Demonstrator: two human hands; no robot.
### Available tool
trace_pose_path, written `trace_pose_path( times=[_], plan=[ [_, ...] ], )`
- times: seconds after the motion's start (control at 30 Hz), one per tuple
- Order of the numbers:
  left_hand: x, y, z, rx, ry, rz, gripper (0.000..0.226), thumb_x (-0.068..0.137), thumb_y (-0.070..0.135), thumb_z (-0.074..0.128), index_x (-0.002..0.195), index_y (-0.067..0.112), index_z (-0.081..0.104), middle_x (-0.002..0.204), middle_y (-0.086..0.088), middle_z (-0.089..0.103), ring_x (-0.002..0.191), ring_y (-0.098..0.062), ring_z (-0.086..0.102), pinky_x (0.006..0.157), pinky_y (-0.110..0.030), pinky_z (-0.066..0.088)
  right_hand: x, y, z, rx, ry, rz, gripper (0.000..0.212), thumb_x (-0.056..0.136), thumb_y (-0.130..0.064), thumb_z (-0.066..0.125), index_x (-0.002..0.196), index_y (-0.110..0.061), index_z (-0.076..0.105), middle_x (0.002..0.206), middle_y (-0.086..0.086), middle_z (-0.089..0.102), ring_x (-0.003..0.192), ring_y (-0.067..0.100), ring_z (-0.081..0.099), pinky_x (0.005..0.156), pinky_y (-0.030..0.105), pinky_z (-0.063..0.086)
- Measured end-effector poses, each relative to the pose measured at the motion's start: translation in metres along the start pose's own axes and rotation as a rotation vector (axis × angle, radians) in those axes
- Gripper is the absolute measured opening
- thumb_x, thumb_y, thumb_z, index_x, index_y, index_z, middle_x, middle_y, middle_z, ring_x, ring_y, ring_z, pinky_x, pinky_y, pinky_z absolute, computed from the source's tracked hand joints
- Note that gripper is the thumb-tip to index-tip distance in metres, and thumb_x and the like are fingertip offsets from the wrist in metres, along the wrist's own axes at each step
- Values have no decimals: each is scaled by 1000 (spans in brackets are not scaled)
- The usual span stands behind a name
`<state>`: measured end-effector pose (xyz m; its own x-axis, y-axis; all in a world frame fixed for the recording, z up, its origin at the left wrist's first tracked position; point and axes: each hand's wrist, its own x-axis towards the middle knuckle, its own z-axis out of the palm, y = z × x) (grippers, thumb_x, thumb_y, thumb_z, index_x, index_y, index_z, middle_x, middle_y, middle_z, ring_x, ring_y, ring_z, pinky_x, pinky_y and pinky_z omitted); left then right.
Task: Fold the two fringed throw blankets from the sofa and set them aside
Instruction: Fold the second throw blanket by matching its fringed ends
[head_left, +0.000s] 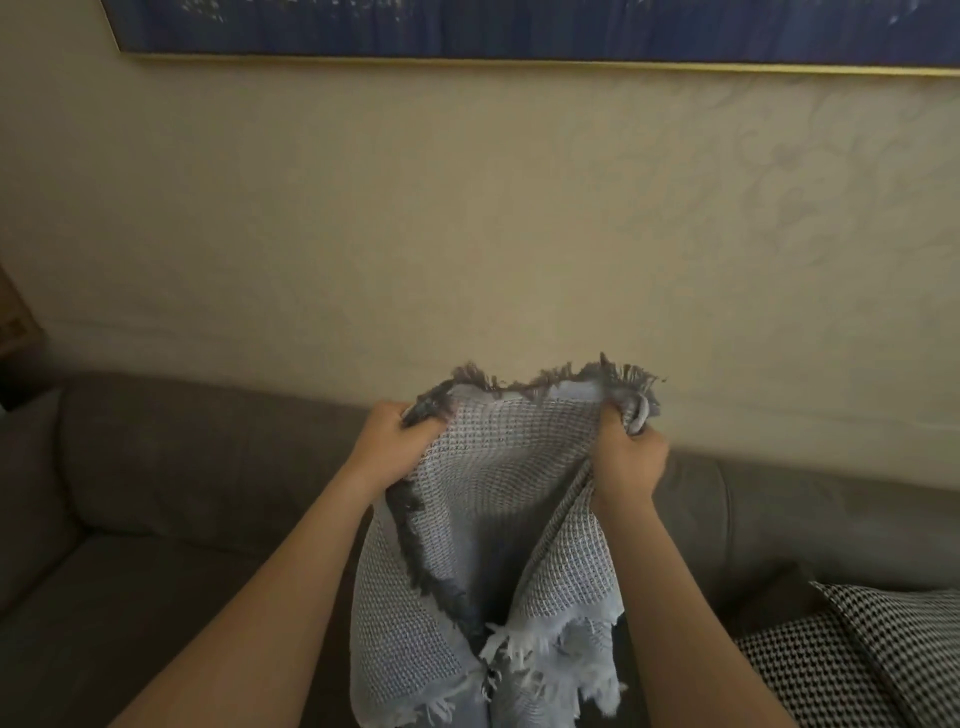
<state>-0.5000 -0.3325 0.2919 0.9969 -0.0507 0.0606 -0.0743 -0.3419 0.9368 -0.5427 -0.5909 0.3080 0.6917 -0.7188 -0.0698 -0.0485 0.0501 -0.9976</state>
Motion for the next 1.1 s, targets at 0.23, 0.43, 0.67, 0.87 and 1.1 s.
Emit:
trace_pose_path(
  times=[0.23, 0.43, 0.67, 0.87, 1.1],
  plan=[
    [-8, 4, 18, 73, -49, -94, 37, 92, 49, 70, 70, 20, 59, 63, -5, 47, 63, -12, 45, 66, -34, 31, -14, 10, 4, -19, -86, 31, 34, 97, -26, 62, 125, -14, 48, 91, 8, 63, 65, 19, 58, 56, 37, 48],
    [-16, 26, 37, 175, -275, 36, 50, 98, 27, 66, 54, 26, 43, 54, 7, 36, 54, -13, 33, 61, -33, 25, -46, 19, 4, -323, -726, -502, 93, 88, -11, 69, 159, -50, 22, 91, -12, 72, 69, 12, 71, 64, 32, 59],
    [-17, 28, 29, 216, -405, 162, 42, 85, 47, 87, 65, 17, 66, 60, 6, 53, 60, -11, 45, 60, -31, 31, -29, 7, 5, -857, -836, -622, 21, 91, -39, 65, 78, -26, 57, 75, -3, 65, 70, 25, 64, 61, 46, 55],
    [-21, 6, 28, 425, -133, 312, 19, 85, 26, 89, 79, 30, 72, 75, 10, 72, 70, -1, 66, 62, -25, 51, -22, -14, 1, -703, -790, -549, 35, 83, -35, 67, 68, -7, 53, 52, -4, 40, 48, 18, 32, 49, 37, 26],
    [-38, -37, 32, 507, 131, 124, 30, 93, 4, 66, 105, 29, 77, 94, 5, 78, 86, -20, 71, 74, -35, 59, -38, -33, 1, -239, -721, -338, 35, 86, -13, 65, 66, -11, 37, 59, 5, 29, 56, 18, 23, 52, 35, 20]
  ],
)
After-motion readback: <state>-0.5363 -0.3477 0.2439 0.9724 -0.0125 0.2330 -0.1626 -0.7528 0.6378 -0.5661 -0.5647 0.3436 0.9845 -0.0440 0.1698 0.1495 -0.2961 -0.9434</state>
